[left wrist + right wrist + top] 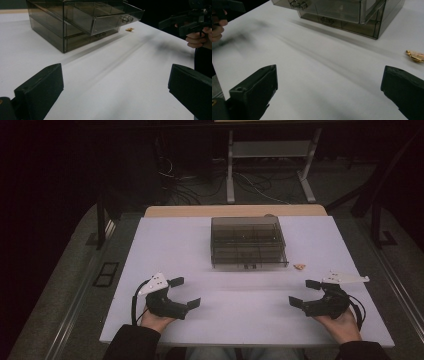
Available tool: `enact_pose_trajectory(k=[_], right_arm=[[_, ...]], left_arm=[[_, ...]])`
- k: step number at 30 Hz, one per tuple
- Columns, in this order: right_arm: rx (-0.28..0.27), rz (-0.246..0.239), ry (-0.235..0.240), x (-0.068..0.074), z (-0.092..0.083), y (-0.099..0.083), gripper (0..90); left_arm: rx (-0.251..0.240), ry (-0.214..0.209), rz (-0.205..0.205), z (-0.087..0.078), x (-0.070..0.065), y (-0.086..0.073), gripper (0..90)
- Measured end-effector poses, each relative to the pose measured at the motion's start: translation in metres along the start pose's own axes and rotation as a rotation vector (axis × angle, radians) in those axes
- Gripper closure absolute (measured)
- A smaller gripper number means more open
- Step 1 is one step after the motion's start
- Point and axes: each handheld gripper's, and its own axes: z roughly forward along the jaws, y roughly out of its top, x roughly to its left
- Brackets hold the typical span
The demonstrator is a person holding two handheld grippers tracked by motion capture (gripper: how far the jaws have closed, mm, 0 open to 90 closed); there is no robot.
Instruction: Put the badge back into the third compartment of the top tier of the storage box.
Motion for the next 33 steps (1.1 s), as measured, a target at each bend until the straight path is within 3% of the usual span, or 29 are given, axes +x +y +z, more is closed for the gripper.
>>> enact_pose_trajectory(k=[3, 21, 33], right_arm=[[0.019, -0.01, -0.007, 0.0022, 0.0008, 0.0002, 0.2], [0.0, -0.014, 0.005, 0.003, -0.0004, 0.0023, 0.1], [0.018, -0.018, 0.009, 0.0054, -0.0006, 0.0069, 0.2]], left_arm=[[0.0, -0.004, -0.003, 0.0, -0.0003, -0.0002, 0.0], [0.016, -0.006, -0.013, 0.0028, 0.0001, -0.0026, 0.0], [0.027, 0.002, -0.022, 0.0028, 0.0003, -0.0049, 0.0]])
